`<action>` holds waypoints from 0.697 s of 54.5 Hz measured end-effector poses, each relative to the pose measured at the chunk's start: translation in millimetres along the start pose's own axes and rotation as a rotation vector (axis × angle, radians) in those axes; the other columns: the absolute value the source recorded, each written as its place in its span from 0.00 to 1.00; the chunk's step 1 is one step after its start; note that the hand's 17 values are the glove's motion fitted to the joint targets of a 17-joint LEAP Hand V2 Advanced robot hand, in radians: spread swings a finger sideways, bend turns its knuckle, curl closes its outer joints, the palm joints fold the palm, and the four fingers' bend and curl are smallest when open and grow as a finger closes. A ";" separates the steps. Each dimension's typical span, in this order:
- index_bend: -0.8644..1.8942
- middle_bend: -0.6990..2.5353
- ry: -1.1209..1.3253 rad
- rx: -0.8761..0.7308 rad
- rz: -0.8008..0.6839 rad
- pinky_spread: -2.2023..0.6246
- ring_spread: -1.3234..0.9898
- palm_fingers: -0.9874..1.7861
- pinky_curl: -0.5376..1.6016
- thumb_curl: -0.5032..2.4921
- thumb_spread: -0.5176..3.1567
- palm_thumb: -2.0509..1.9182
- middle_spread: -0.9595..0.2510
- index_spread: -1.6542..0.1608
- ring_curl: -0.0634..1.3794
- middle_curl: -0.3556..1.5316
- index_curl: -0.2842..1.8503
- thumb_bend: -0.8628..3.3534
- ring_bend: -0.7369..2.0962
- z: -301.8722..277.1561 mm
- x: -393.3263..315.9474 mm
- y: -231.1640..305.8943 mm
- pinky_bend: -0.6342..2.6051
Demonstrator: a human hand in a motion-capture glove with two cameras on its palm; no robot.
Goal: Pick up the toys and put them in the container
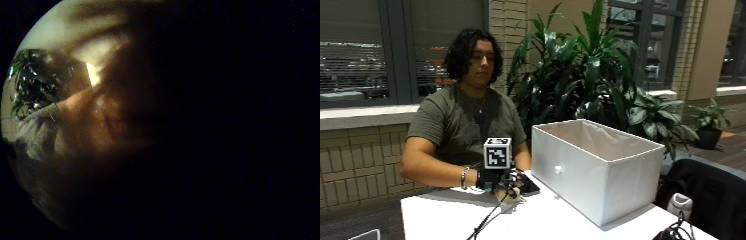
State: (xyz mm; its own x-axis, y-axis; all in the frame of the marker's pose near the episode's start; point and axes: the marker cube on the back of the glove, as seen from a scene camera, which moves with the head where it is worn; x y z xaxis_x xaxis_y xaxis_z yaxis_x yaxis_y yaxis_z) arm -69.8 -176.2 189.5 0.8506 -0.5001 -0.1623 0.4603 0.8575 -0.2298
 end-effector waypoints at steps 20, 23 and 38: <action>0.35 0.47 -0.002 0.412 -0.024 0.64 0.40 0.74 0.48 0.32 0.45 0.60 0.41 0.72 0.45 0.62 0.21 0.20 0.72 -136.1 36.0 -60.4 0.58; 0.36 0.47 -0.043 0.426 -0.002 0.64 0.40 0.74 0.49 0.33 0.45 0.59 0.40 0.72 0.46 0.63 0.20 0.20 0.73 -164.5 42.0 -74.3 0.58; 0.37 0.48 -0.229 0.414 0.133 0.63 0.41 0.74 0.48 0.34 0.45 0.56 0.39 0.72 0.45 0.68 0.20 0.20 0.72 -269.6 62.2 -165.3 0.56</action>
State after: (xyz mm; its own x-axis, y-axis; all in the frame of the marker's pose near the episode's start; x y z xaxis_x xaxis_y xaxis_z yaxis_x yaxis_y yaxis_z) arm -161.5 -381.6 -41.3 0.9214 -0.3838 0.0615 0.3671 0.9112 0.1871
